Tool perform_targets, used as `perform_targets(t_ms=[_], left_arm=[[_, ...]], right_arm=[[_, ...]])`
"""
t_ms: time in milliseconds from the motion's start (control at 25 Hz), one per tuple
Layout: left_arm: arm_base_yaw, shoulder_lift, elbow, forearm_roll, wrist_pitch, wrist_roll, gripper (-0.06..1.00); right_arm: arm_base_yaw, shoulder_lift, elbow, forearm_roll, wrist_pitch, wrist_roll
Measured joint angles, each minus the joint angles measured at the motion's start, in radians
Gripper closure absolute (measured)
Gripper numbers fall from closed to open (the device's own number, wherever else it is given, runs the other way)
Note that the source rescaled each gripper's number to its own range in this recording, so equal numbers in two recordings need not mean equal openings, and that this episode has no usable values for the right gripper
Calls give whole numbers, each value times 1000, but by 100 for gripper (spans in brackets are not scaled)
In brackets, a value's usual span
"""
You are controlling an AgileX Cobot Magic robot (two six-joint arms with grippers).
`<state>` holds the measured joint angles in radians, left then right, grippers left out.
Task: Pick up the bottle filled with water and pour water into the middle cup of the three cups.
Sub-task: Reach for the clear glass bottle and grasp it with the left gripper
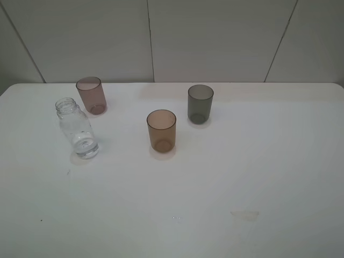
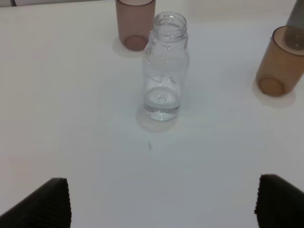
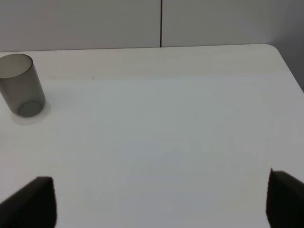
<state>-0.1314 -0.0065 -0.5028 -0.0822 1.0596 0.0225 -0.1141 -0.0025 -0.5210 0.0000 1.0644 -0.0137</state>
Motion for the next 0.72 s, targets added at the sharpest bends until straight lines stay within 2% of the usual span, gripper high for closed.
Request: perform_targets(t_ms=[280, 360, 520, 720], left_arm=[[-4, 3, -5, -16, -3, 2, -5], [-4, 27, -17, -38, -36, 25, -5], [-4, 119, -27, -80, -219, 71, -5], [-4, 370, -28, -99, -481, 100, -5]], right_arm=[[0, 0, 0, 0, 0, 0], [0, 0, 0, 0, 0, 0], [0, 0, 0, 0, 0, 0], [0, 0, 0, 0, 0, 0]])
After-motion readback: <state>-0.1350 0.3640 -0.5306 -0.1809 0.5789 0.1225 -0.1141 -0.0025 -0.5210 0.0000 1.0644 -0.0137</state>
